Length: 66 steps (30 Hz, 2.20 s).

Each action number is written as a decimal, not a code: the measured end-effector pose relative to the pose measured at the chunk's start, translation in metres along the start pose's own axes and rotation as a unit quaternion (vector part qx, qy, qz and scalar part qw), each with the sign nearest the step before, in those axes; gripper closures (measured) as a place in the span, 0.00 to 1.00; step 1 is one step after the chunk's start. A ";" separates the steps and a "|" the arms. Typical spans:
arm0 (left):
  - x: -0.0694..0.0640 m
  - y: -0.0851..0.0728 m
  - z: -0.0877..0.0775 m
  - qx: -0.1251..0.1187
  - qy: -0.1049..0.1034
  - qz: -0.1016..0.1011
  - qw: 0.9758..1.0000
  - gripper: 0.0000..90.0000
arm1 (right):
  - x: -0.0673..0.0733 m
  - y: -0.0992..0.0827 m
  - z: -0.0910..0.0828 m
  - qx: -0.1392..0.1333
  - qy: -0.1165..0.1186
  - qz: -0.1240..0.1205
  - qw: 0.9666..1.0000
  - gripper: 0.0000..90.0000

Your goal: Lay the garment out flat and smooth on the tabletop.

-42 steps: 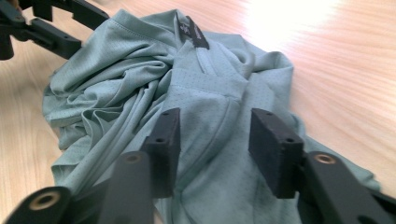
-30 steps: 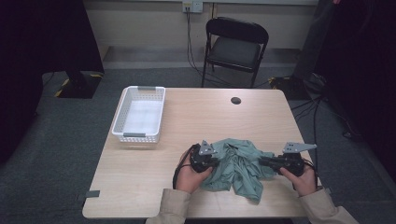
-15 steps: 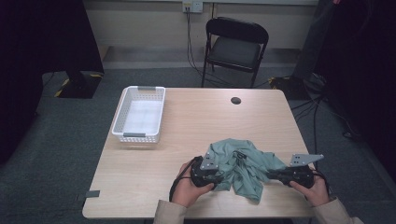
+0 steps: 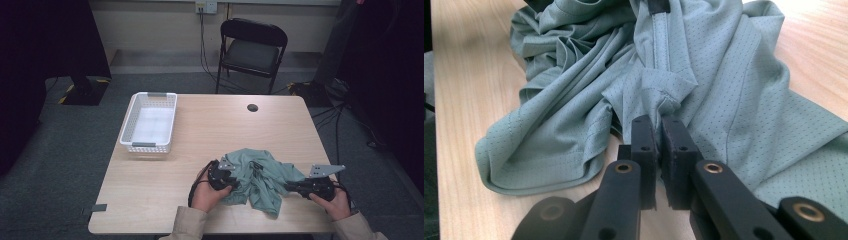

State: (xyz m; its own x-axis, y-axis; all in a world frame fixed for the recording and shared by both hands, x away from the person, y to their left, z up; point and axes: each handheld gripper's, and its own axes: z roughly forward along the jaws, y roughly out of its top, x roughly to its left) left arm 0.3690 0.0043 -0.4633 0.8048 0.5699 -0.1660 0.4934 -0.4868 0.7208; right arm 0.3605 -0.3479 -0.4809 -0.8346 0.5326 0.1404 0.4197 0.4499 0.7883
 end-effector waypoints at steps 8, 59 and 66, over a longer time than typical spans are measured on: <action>0.002 0.006 -0.031 -0.037 0.034 0.025 0.998 0.95 | -0.003 0.002 -0.013 -0.034 -0.003 0.014 0.999 0.95; 0.066 0.144 -0.093 -0.105 0.163 0.048 0.980 0.95 | -0.068 0.162 -0.063 -0.111 -0.107 0.036 0.987 0.96; 0.098 0.150 -0.072 -0.078 0.156 0.034 0.984 0.96 | -0.087 0.173 -0.039 -0.081 -0.115 0.038 0.989 0.96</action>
State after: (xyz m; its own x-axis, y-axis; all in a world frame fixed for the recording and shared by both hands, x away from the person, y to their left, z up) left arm 0.4978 0.0347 -0.3231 0.6815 0.7272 0.0827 0.3660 -0.4365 0.8219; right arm 0.4919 -0.3445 -0.3327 -0.6914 0.7182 0.0780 0.4007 0.2915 0.8686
